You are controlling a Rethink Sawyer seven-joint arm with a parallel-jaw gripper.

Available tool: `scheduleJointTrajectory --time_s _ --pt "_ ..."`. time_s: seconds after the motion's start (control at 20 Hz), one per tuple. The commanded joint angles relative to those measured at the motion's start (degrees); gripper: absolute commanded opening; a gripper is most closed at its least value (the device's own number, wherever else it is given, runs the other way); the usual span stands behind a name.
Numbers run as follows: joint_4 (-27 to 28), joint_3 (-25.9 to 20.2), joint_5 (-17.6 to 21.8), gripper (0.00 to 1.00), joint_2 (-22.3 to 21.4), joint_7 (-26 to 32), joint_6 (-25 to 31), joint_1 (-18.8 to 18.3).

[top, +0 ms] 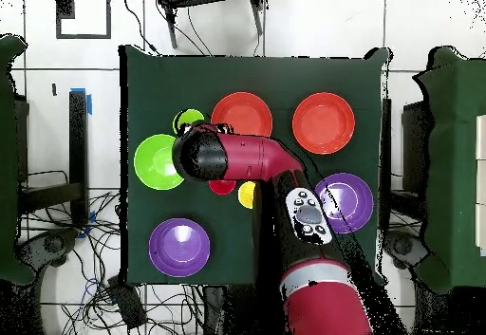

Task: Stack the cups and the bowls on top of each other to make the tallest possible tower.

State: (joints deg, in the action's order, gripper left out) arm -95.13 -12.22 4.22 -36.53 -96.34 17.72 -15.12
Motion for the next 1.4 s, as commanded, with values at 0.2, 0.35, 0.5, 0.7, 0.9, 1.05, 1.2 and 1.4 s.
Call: scheduleJointTrajectory --time_s 0.2,0.35,0.5,0.7,0.9,1.05,1.2,1.4 --pt "10.49 -5.24 5.17 0.00 13.10 2.09 -2.85 -1.54" --pt "13.19 -5.77 5.64 0.00 15.85 2.70 -3.40 -1.62" --pt "14.63 -6.24 6.52 0.00 18.10 2.16 -5.06 -1.64" --pt "15.89 -6.14 7.92 0.00 19.96 1.30 -7.04 -1.37" --pt "16.62 -6.90 10.14 0.00 21.63 1.26 -10.14 -2.31" --pt "17.04 -7.63 10.70 0.00 21.95 1.48 -9.66 -2.73" --pt "17.46 -8.04 10.42 0.00 21.48 1.40 -7.70 -2.51" --pt "17.72 -7.85 9.95 0.00 20.45 0.98 -5.81 -1.98"
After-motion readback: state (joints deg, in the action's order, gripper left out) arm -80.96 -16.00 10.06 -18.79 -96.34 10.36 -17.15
